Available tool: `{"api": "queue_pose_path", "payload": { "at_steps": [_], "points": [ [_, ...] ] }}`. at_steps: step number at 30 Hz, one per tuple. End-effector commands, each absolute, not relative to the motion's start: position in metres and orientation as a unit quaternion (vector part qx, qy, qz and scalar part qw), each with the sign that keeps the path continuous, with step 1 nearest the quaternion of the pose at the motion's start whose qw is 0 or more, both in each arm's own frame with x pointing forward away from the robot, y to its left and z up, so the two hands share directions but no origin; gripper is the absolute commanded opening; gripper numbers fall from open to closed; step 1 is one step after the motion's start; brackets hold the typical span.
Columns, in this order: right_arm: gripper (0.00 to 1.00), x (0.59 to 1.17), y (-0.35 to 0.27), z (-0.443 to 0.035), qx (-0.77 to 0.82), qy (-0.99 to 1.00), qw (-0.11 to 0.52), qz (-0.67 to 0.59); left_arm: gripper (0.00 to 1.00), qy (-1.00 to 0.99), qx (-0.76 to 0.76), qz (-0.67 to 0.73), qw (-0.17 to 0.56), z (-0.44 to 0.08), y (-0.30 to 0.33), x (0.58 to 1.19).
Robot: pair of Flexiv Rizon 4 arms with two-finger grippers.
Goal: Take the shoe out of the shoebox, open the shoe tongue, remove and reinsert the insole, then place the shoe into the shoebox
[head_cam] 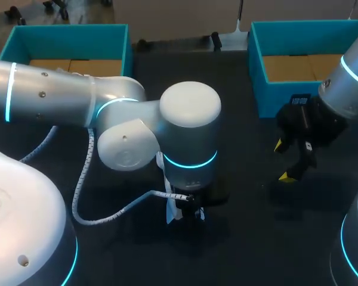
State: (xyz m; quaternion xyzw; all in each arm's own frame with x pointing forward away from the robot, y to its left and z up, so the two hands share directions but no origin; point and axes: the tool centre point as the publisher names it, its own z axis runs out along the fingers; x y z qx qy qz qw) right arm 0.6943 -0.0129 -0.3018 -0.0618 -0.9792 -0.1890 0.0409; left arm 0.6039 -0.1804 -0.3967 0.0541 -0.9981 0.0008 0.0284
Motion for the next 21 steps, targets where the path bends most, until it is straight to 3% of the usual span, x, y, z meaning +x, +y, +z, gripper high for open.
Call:
{"api": "queue_pose_path", "payload": {
  "at_steps": [1, 8, 21],
  "points": [
    [1.0, 0.693, -0.012, -0.302, -0.063, -0.979, 0.04, -0.187, 0.0, -0.999, 0.046, 0.001, 0.028, -0.375, -0.171, 0.607],
    [1.0, 0.693, -0.012, -0.302, -0.063, -0.979, 0.04, -0.187, 0.0, -0.999, 0.016, 0.017, 0.044, -0.336, -0.158, 0.624],
    [1.0, 0.693, -0.012, -0.302, -0.063, -0.979, 0.04, -0.187, 0.0, -0.997, -0.048, 0.015, 0.065, -0.22, -0.128, 0.681]
  ]
}}
